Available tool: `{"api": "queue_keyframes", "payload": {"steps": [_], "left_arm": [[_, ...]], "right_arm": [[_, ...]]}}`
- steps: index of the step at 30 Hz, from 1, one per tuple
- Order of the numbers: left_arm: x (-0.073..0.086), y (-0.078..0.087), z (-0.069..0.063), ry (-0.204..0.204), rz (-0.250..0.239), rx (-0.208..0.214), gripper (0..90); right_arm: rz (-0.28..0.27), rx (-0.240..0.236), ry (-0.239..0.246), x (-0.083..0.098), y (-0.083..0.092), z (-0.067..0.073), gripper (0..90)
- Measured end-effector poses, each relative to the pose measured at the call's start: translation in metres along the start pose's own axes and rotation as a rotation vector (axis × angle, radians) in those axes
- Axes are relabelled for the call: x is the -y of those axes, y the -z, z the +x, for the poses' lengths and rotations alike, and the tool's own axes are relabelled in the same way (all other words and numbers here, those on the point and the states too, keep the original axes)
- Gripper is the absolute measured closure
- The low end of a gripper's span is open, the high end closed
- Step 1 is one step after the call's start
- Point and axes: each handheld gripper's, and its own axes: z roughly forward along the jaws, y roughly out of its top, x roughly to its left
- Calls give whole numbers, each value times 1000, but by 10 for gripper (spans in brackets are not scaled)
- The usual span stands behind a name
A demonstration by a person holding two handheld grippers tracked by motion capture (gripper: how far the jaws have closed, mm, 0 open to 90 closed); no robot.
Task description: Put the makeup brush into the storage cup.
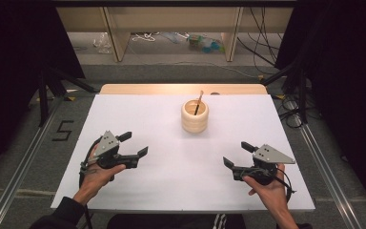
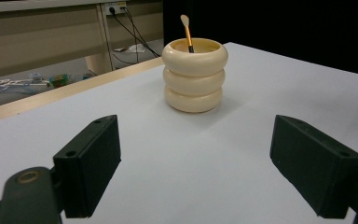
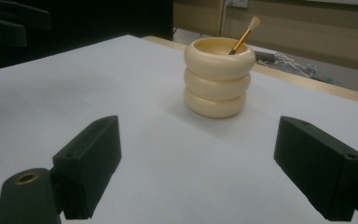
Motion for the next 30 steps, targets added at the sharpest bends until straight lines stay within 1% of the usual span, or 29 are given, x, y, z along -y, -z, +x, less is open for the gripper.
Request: {"api": "queue_keyframes", "payload": {"steps": [1,3,4,6,7,8,9,10,11,12,13,14,15,16,18,19,20,21,22,23,24,26,27,28,29,30], "left_arm": [[1,1,-1,3,-5,4,160],[2,3,-2,-3,-2,2,160],[2,4,-2,-10,-3,6,160],[3,7,-4,-3,-1,2,160],[4,7,-4,-5,-8,7,160],[4,9,-5,-5,-4,2,160],[4,10,-5,-3,-7,3,159],[4,11,-6,-5,-9,-3,160],[5,12,-6,-7,-12,-4,160],[6,13,-7,-6,-10,-9,160],[7,13,-7,-7,-10,-10,160],[8,14,-8,-5,-7,-13,160],[8,14,-8,-1,-9,-14,160],[8,16,-8,-4,-11,-13,160],[8,17,-9,2,-21,-13,160],[8,18,-10,-6,-16,-16,160],[8,19,-11,4,-22,-18,160],[8,20,-11,1,-22,-15,160],[8,21,-12,4,-20,-16,160],[8,22,-12,-8,-18,-14,160],[9,23,-13,-1,-18,-11,160],[10,23,-14,-4,-13,-9,160],[10,24,-14,-7,-9,-12,160],[11,24,-14,-12,-6,-12,160],[12,24,-15,3,-4,-14,160],[12,25,-14,-1,-1,-15,160]], "right_arm": [[-7,6,11,0,0,-1,157],[21,4,-6,0,1,1,156],[2,-2,-3,0,0,0,157],[6,-10,-15,0,0,1,157],[-6,4,11,0,0,-1,156],[2,1,0,0,0,0,156],[-4,3,7,0,0,0,157],[4,-6,-11,0,0,1,156],[8,-10,-16,0,0,1,157],[0,0,3,0,0,0,157],[19,6,3,0,1,0,157],[22,6,2,0,1,0,156],[7,0,1,0,1,0,157],[15,3,1,0,1,1,157],[21,6,3,0,1,0,157],[27,6,3,0,2,0,157],[28,4,0,0,2,0,157],[30,4,1,0,2,0,157],[30,4,1,0,2,0,157],[33,4,2,0,2,0,157],[22,6,2,0,1,0,157],[24,5,1,0,1,0,157],[34,1,1,0,2,0,157],[18,7,1,1,1,0,157],[20,6,0,1,1,0,157],[24,6,1,0,1,0,157]]}}
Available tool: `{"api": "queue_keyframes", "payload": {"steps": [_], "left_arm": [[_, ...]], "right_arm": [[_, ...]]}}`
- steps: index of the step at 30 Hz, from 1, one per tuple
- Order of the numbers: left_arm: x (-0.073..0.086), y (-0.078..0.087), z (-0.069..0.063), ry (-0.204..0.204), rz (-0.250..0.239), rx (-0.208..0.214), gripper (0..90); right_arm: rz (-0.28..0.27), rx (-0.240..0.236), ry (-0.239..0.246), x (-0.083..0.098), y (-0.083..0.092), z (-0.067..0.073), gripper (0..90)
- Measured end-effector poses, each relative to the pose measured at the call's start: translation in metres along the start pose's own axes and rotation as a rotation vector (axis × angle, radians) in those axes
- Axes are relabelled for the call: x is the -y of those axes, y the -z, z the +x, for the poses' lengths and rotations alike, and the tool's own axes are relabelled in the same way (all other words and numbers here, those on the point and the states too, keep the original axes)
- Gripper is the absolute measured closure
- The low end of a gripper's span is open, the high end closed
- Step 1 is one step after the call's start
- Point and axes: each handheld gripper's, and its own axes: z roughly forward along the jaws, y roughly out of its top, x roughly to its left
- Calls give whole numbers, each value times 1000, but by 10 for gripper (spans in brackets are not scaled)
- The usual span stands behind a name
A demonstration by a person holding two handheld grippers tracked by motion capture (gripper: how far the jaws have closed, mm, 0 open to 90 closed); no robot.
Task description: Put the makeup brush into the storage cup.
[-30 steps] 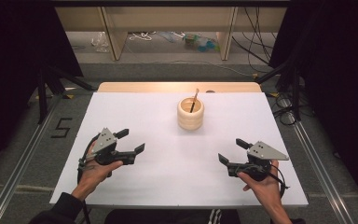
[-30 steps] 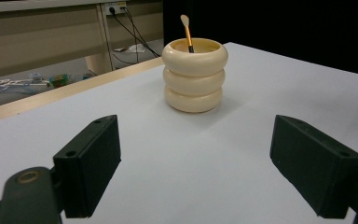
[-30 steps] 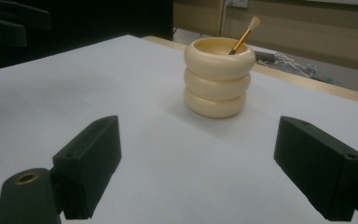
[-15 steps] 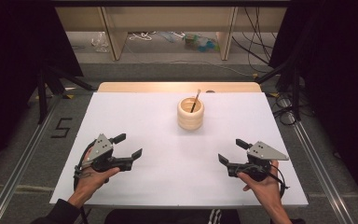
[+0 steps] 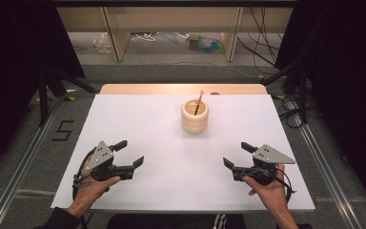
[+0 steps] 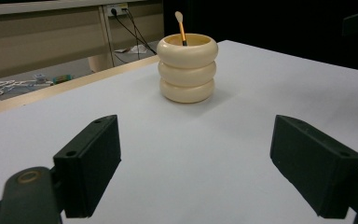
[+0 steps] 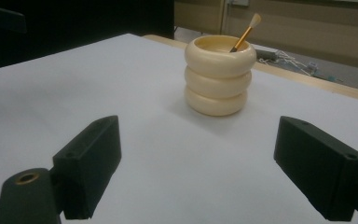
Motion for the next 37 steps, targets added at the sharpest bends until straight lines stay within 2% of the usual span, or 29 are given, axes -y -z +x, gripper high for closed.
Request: {"api": "queue_keyframes", "payload": {"steps": [19,21,25,27,29,37], "left_arm": [[0,-1,2,-4,-4,-7,160],[0,-1,2,-7,-3,-7,160],[0,-1,2,-2,-7,-8,160],[0,-1,2,-7,-3,-8,160],[0,-1,1,11,-6,-13,160],[0,-2,1,11,-6,-12,160]], "right_arm": [[11,-8,2,0,0,0,157],[-5,-4,2,0,0,0,157],[12,-4,2,0,0,0,157],[1,1,2,0,0,0,157],[9,-3,2,0,0,0,157],[7,0,2,0,0,0,157]]}}
